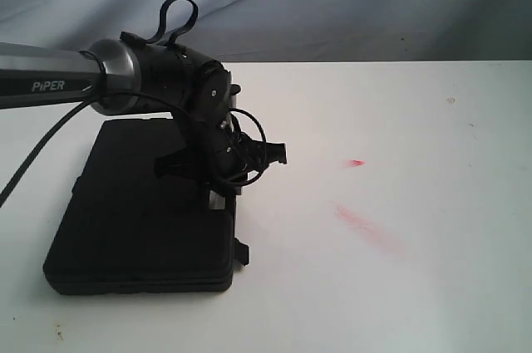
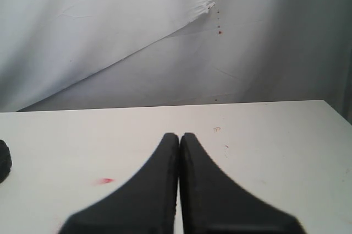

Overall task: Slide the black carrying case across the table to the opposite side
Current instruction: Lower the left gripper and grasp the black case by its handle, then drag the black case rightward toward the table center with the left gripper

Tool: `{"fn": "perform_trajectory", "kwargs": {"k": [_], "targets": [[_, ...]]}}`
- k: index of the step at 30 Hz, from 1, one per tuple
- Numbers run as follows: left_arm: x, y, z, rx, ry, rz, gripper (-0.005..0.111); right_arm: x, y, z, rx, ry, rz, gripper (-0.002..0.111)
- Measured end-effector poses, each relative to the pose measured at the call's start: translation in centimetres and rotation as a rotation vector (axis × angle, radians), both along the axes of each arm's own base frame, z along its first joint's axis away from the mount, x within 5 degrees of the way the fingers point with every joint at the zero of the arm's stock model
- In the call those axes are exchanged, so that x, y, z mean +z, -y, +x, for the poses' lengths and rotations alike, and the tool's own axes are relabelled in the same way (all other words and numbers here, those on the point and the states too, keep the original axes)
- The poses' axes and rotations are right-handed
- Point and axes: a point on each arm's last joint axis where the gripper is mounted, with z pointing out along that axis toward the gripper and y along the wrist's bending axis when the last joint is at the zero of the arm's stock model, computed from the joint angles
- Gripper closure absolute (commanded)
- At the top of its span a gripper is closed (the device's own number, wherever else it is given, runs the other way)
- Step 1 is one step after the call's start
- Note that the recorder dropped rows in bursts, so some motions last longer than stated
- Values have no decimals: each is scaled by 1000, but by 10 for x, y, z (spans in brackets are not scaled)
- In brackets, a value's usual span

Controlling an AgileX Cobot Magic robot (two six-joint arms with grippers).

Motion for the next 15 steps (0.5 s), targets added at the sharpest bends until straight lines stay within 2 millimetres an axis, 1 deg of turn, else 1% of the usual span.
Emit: {"fn": "perform_trajectory", "kwargs": {"k": [3, 9, 15], "targets": [[-1, 11, 4, -8, -2, 0, 107, 0, 0, 0, 0, 0, 0, 108], [-2, 50, 12, -55, -5, -7, 107, 0, 0, 0, 0, 0, 0, 108], [-3, 75, 18, -79, -5, -20, 107, 0, 0, 0, 0, 0, 0, 108]]}}
